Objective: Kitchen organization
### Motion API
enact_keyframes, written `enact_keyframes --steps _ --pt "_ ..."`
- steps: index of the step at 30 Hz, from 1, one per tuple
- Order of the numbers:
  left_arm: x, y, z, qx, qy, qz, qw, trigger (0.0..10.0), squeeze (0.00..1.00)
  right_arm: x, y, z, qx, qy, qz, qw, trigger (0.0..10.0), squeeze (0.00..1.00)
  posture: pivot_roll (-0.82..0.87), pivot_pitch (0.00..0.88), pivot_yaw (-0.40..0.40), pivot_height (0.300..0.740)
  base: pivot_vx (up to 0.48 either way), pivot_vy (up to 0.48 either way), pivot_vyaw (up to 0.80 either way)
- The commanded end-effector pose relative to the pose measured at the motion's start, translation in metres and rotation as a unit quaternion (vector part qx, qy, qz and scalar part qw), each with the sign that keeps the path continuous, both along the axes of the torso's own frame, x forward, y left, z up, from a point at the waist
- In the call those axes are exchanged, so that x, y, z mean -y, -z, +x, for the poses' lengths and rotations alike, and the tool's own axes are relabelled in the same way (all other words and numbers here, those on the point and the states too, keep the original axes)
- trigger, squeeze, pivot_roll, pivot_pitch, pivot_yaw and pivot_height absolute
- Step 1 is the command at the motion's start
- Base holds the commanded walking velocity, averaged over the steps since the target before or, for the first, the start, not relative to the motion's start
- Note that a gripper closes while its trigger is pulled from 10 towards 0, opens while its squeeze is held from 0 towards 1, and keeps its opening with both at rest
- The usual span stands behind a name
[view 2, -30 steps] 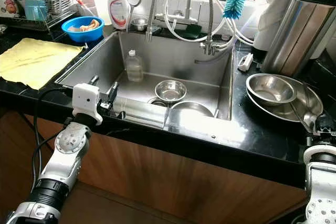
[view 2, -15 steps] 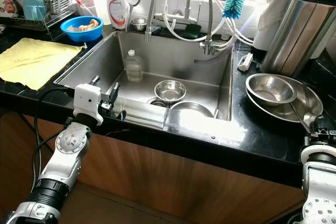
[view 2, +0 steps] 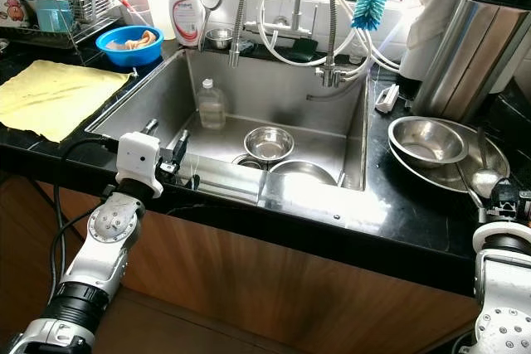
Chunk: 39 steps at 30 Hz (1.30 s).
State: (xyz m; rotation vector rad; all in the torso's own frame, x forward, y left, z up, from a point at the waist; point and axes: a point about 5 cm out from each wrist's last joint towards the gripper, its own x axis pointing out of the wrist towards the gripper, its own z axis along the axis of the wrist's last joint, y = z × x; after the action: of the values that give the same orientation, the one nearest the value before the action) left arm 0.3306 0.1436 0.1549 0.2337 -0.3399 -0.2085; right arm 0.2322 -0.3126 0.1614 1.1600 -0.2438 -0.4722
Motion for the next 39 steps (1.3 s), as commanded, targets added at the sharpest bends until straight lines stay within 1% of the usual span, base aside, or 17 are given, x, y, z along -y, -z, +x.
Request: enact_keyframes --steps 1,6,7,8,13,19,22,23,24,26,31,32,33,34,35,37,39 --pt "0.001 -0.005 0.002 0.007 0.003 0.004 1.000 10.0 0.00 -0.001 0.009 -0.001 -0.028 -0.002 0.001 1.000 0.0 0.00 0.02 0.000 -0.024 0.740 0.000 0.000 0.00" --pt "0.001 -0.004 0.002 0.007 0.003 0.004 1.000 10.0 0.00 -0.001 0.007 -0.001 -0.028 -0.004 -0.011 1.000 0.0 0.00 0.01 0.000 -0.023 0.740 0.000 0.000 0.00" --pt "0.001 -0.005 0.002 0.007 0.004 0.004 1.000 10.0 0.00 -0.002 0.006 0.000 -0.030 -0.007 -0.019 0.999 0.4 0.00 0.02 0.000 -0.023 0.740 0.000 0.000 0.00" --pt "0.001 -0.005 0.002 0.006 0.004 0.005 1.000 10.0 0.00 -0.002 0.005 0.000 -0.031 -0.009 -0.024 0.999 10.0 0.00 0.02 0.000 -0.023 0.740 0.000 0.000 0.00" --pt "0.000 -0.005 0.002 0.006 0.003 0.006 1.000 10.0 0.00 -0.004 0.002 0.002 -0.024 -0.017 -0.041 0.999 10.0 0.00 0.01 0.000 -0.023 0.740 0.000 0.000 0.00" --pt "-0.001 -0.005 0.002 0.007 0.000 0.006 1.000 10.0 0.00 -0.010 -0.012 0.007 -0.001 -0.039 -0.095 0.995 10.0 0.00 0.02 0.000 -0.024 0.740 0.000 0.000 0.00" --pt "0.000 -0.005 0.003 0.006 0.000 0.005 1.000 10.0 0.00 -0.013 -0.017 0.009 0.012 -0.048 -0.111 0.993 10.0 0.00 0.01 0.000 -0.024 0.740 0.000 0.000 0.00" --pt "0.000 -0.005 0.003 0.007 0.001 0.005 1.000 10.0 0.00 -0.015 -0.019 0.010 0.018 -0.054 -0.117 0.992 6.9 0.00 0.01 0.000 -0.024 0.740 0.000 0.000 0.00" --pt "0.000 -0.005 0.003 0.007 0.001 0.005 1.000 10.0 0.00 -0.015 -0.020 0.011 0.020 -0.055 -0.119 0.991 0.0 0.00 0.01 0.000 -0.024 0.740 0.000 0.000 0.00" --pt "0.000 -0.005 0.003 0.008 0.001 0.005 1.000 10.0 0.00 -0.016 -0.021 0.011 0.026 -0.054 -0.115 0.991 0.0 0.00 0.02 0.000 -0.024 0.740 0.000 0.000 0.00" --pt "0.000 -0.005 0.003 0.008 0.000 0.005 1.000 10.0 0.00 -0.014 -0.022 0.012 0.023 -0.050 -0.126 0.990 0.0 0.00 0.01 0.000 -0.024 0.740 0.000 0.000 0.00" --pt "0.000 -0.005 0.003 0.009 0.000 0.005 1.000 10.0 0.00 -0.014 -0.025 0.012 0.021 -0.050 -0.143 0.988 1.7 0.00 0.01 0.000 -0.024 0.740 0.000 0.000 0.00" --pt "0.000 -0.005 0.003 0.009 0.000 0.005 1.000 10.0 0.00 -0.013 -0.027 0.012 0.017 -0.049 -0.158 0.986 7.6 0.00 0.01 0.000 -0.024 0.740 0.000 0.000 0.00" --pt "0.000 -0.005 0.003 0.009 0.000 0.005 1.000 10.0 0.00 -0.013 -0.029 0.012 0.013 -0.049 -0.174 0.983 10.0 0.00 0.01 0.000 -0.024 0.740 0.000 0.000 0.00" --pt "0.000 -0.005 0.003 0.008 0.000 0.004 1.000 10.0 0.00 -0.014 -0.031 0.012 0.011 -0.049 -0.185 0.982 10.0 0.00 0.01 0.000 -0.024 0.740 0.000 0.000 0.00" --pt "0.001 -0.005 0.003 0.008 0.000 0.003 1.000 10.0 0.00 -0.015 -0.035 0.012 0.002 -0.049 -0.228 0.972 10.0 0.00 0.01 0.000 -0.023 0.740 0.000 0.000 0.00" --pt "0.002 -0.005 0.003 0.008 0.001 0.003 1.000 10.0 0.00 -0.016 -0.039 0.012 0.003 -0.047 -0.250 0.967 10.0 0.00 0.01 0.000 -0.024 0.740 0.000 0.000 0.00"
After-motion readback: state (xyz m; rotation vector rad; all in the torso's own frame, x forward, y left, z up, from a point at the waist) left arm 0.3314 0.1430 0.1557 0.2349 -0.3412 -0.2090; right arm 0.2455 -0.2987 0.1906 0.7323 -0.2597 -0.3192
